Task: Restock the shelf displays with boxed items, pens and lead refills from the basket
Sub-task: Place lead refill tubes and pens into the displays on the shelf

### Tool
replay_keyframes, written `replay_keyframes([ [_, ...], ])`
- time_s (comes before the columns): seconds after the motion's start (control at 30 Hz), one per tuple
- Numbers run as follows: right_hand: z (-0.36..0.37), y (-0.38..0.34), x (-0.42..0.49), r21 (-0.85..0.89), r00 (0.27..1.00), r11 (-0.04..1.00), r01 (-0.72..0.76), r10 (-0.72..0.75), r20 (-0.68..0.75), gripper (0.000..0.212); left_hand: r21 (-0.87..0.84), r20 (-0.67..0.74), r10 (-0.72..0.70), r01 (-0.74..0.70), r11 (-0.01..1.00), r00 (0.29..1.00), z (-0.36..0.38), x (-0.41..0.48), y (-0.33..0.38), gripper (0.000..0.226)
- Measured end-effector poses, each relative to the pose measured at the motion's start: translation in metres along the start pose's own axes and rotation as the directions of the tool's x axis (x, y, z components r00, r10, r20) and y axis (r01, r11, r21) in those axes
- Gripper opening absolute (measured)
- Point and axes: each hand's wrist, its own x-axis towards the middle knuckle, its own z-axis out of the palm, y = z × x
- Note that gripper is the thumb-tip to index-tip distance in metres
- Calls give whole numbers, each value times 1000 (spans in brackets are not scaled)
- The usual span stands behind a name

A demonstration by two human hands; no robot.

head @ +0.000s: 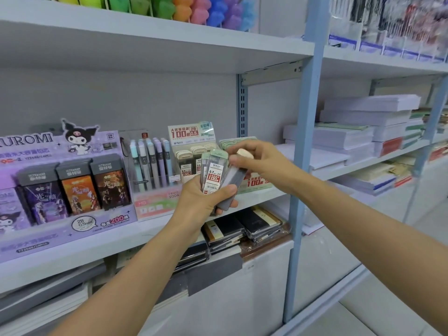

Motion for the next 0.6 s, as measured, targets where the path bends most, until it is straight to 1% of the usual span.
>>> replay_keyframes([
  [0.03,1,-1,-1,33,1000,999,-14,14,14,19,8,7,-13,13,1000,1000,2,-1,0,25],
  [0.1,-1,-4,-1,68,997,996,-55,52,48,24,45,21,-33,32,998,999,4,-4,0,27],
  [0.2,-5,-7,-4,51,978,991,-122,112,177,37,116,70,-41,33,993,997,5,-9,0,29],
  [0.27,-6,-5,-5,86,965,986,-141,118,232,34,151,96,-51,36,988,994,7,-11,0,29],
  [0.3,-6,-5,-5,99,967,985,-142,117,228,29,153,99,-58,42,987,993,7,-11,1,31],
  [0.37,-8,-5,-5,94,978,987,-131,113,174,20,130,89,-82,70,989,993,7,-10,5,35],
  [0.43,-14,-6,-5,92,991,991,-101,92,94,17,102,87,-133,125,987,987,4,-7,9,35],
  [0.5,-25,-9,-4,138,999,989,-54,53,15,19,88,105,-190,181,980,976,0,-7,10,34],
  [0.6,-45,-14,-3,197,997,980,-19,34,-73,23,57,128,-272,266,962,954,-12,-7,9,31],
])
